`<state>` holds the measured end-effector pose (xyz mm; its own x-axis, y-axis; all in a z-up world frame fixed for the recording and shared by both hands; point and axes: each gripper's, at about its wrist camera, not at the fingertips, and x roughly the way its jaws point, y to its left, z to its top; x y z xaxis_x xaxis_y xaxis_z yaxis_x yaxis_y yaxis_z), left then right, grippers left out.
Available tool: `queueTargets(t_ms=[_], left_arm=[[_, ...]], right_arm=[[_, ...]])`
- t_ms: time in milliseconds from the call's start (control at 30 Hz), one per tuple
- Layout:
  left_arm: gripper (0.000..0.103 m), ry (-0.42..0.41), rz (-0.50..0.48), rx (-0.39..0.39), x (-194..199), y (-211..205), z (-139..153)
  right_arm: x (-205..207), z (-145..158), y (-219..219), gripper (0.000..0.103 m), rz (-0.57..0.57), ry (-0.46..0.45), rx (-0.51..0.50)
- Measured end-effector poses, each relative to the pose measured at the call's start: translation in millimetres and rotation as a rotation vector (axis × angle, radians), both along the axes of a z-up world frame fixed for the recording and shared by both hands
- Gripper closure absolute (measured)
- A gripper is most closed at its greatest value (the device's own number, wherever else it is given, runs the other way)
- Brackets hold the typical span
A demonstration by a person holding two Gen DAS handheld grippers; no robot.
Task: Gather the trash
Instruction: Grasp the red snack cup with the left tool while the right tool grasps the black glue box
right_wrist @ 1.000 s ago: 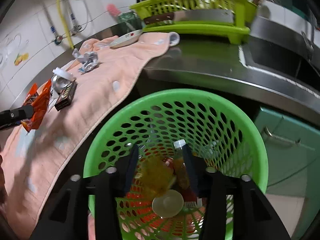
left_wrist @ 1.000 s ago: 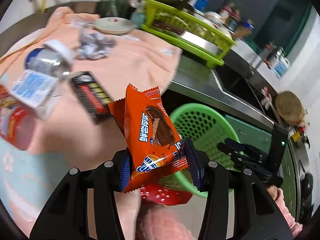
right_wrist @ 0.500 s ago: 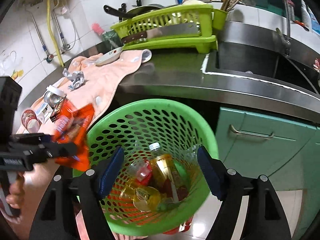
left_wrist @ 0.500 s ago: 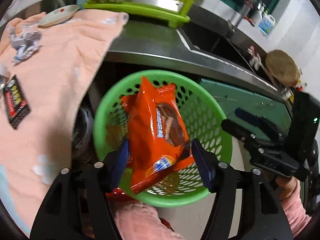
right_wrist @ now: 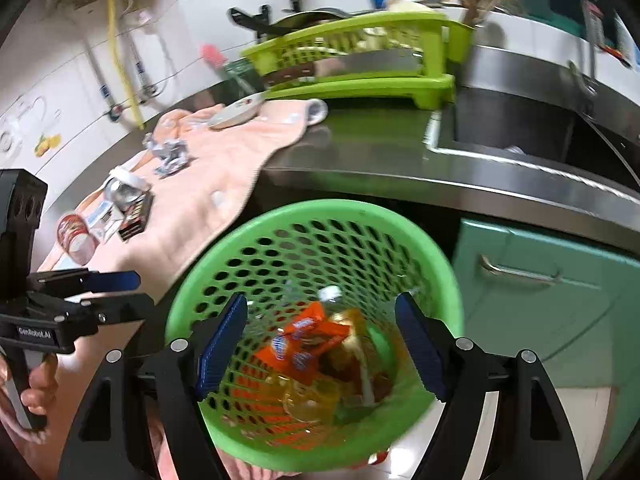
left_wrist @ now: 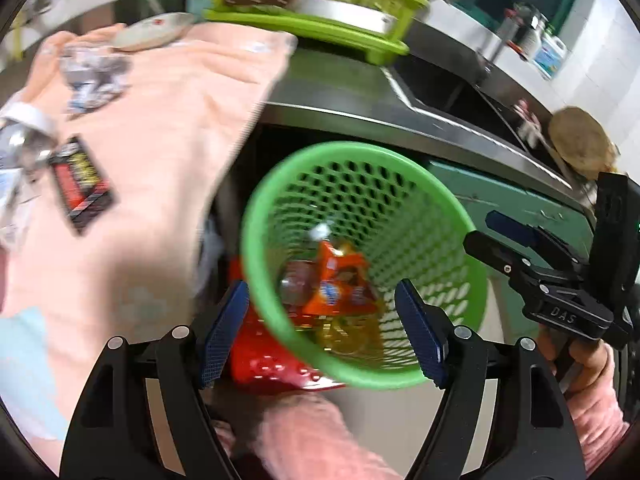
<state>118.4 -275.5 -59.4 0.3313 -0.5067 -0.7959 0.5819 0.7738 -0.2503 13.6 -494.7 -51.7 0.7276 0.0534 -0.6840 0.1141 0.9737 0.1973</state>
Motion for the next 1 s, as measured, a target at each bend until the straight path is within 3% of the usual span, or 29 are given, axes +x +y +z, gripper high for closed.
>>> queueTargets(t_ms=[300,600,900,1000], left_arm=[[0.028,-0.032,0.218,-0.001,21,89,27],[0.023,-0.001,0.602,-0.063,50,196,50],[0.020,0.099,0.821,-0.167,69,261,34],[0.020,0.154,0.886,-0.234,79,276,20]], right_arm=[[55,10,70,0.029,0.168,-0.005,-0.017],[105,15,134,0.029,0.320,-0.010,-0.024],[147,14,185,0.029,0.427,-0.001,-0.046],[158,12,196,0.029,0.446,0.006,-0.052]])
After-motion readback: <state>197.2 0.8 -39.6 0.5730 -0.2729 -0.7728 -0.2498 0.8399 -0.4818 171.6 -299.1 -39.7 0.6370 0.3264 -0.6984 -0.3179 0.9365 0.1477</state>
